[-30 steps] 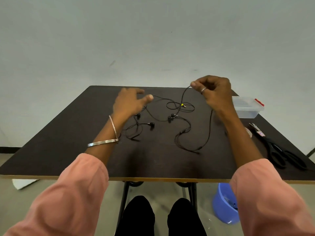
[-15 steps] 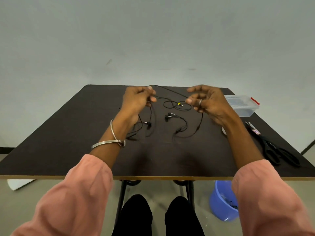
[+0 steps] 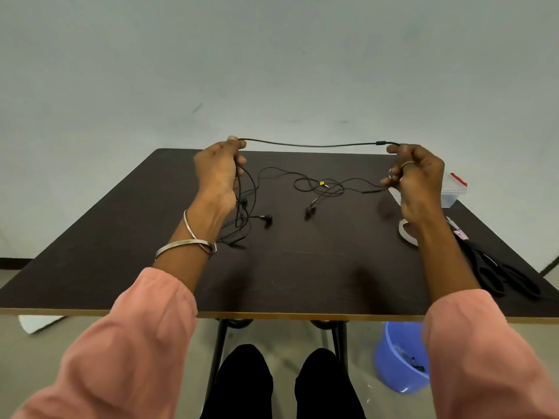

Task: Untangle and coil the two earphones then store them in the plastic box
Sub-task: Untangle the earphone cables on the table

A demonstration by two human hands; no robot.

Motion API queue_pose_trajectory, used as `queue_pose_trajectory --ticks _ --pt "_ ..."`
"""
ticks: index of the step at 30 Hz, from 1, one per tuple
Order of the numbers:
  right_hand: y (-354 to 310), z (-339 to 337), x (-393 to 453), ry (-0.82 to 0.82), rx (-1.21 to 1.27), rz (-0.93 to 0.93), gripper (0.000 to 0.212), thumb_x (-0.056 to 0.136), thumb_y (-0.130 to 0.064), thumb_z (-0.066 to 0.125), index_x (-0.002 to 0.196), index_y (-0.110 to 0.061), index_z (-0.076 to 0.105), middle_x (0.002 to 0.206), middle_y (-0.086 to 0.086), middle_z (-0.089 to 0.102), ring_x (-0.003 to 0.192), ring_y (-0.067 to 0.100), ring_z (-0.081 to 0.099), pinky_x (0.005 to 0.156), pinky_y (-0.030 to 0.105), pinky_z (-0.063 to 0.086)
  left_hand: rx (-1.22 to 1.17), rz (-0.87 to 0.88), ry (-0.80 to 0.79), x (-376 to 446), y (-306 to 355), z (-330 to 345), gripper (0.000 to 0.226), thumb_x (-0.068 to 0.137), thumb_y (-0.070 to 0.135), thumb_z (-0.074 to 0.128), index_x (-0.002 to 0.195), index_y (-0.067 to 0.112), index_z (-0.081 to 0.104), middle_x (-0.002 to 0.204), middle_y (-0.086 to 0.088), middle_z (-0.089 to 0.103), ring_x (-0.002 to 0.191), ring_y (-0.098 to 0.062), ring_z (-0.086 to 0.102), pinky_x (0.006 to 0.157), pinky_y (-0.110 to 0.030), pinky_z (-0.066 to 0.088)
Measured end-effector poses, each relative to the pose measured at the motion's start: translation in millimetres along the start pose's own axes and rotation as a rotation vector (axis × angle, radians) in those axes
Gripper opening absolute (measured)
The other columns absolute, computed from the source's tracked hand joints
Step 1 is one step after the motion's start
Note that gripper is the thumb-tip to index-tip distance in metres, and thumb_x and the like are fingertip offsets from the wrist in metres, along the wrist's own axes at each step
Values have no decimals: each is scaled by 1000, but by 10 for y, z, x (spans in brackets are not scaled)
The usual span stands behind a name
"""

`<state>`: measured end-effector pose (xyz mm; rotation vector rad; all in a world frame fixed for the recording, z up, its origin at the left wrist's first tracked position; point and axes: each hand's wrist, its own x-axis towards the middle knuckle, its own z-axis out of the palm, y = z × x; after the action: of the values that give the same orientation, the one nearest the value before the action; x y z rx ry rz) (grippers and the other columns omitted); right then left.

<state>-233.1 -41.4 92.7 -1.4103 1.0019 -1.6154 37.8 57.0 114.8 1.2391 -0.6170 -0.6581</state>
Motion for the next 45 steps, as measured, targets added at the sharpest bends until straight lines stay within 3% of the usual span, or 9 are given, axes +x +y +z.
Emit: queue_pose_trajectory --ticks 4,11,14,19,23,31,35,39,45 --pt "139 11 8 -58 -328 -26 21 99 -16 49 98 -9 69 69 -1 58 58 8 49 57 28 51 27 13 -19 -27 -41 38 20 94 28 57 88 15 71 61 3 55 47 -7 44 33 -14 27" --pt "129 -11 45 -527 -1336 216 56 81 -42 71 126 -12 56 128 10 59 119 33 51 103 52 39 261 80 -248 -129 -78 105 20 93 26 61 93 10 73 70 5 62 44 -2 50 37 -10 33" --pt "-80 147 -76 -683 -1022 16 78 78 -44 73 143 -16 40 145 4 46 134 22 43 109 39 35 370 139 -363 -185 -110 153 24 93 32 60 91 14 75 62 8 63 45 -2 51 39 -12 34" --pt "-194 541 -395 -715 -558 -148 37 87 -26 68 122 -16 63 109 -5 70 106 5 62 95 24 46 435 165 -494 -276 -118 199 25 94 35 58 89 16 75 58 5 61 48 -4 51 39 -10 32" --pt "-148 518 -424 -569 -375 -191 14 93 -16 60 93 -9 72 68 -5 68 66 2 64 67 14 49 479 162 -564 -278 -145 142 25 93 29 60 86 9 74 69 4 68 51 -2 54 45 -10 38" --pt "-119 147 -219 142 70 65 22 92 -5 55 75 -11 67 64 0 59 52 7 51 49 20 43 580 202 -610 -178 -389 -112 22 91 31 63 78 19 75 73 7 72 71 -6 66 87 -38 55" --pt "4 -2 -196 363 -183 183 20 90 -9 52 80 -4 69 66 2 61 63 16 61 59 31 49 882 294 -417 -181 -402 -145 19 90 44 60 82 32 74 91 16 72 98 -5 59 94 -40 29" --pt "-20 122 -365 -21 -1119 90 30 91 -30 60 114 -11 63 116 16 59 120 38 44 96 54 33 958 366 -359 -213 -378 -73 21 91 46 56 86 33 73 87 20 67 97 -5 54 92 -43 23" --pt "-228 594 -664 -704 -920 -241 65 82 -48 66 140 -31 42 130 -10 59 132 13 40 101 42 22 787 418 -450 -278 -448 69 21 90 41 60 70 38 66 65 15 69 69 3 58 87 -53 46"
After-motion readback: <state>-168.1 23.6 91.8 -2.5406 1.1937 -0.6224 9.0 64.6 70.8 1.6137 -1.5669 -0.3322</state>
